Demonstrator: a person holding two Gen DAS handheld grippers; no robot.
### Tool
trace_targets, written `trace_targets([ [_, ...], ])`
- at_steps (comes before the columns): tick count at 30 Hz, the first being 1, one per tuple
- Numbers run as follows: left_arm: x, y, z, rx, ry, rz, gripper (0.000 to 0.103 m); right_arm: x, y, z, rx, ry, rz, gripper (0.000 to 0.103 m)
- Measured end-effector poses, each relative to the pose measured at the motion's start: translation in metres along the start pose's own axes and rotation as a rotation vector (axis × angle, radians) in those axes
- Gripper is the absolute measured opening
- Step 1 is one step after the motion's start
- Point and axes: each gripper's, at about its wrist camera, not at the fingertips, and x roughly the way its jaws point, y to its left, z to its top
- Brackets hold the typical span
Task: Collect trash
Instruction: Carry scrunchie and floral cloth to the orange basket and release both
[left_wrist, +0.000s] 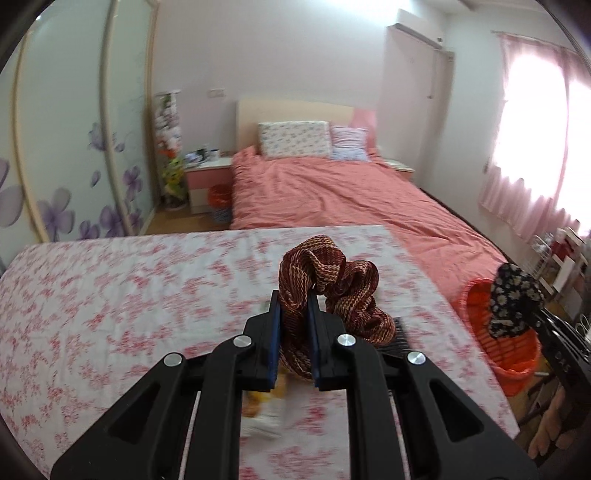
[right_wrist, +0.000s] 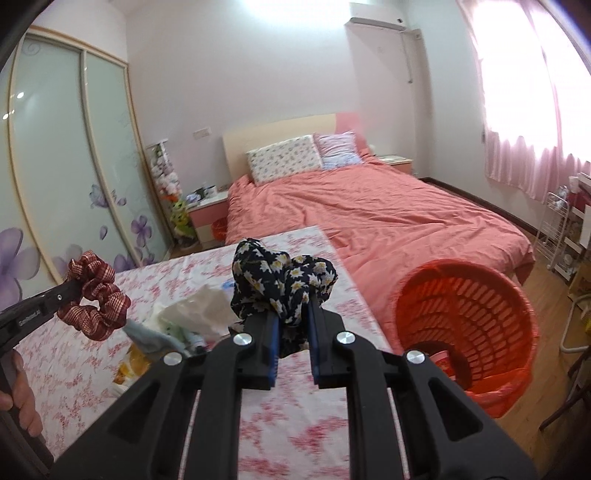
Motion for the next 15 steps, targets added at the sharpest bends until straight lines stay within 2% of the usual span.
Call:
trace_targets([
  [7,0.004,-0.05,0.005,0.053,-0.012,-0.103,0.013,-0.012,-0.044,0.005,0.058,-0.034,-0.059,0.014],
  [15,0.024,-0.104,0.003,0.101,0.011,-0.207,0.013,-0.022,-0.095,0.008,0.12,-0.067,-0.124,0.014],
])
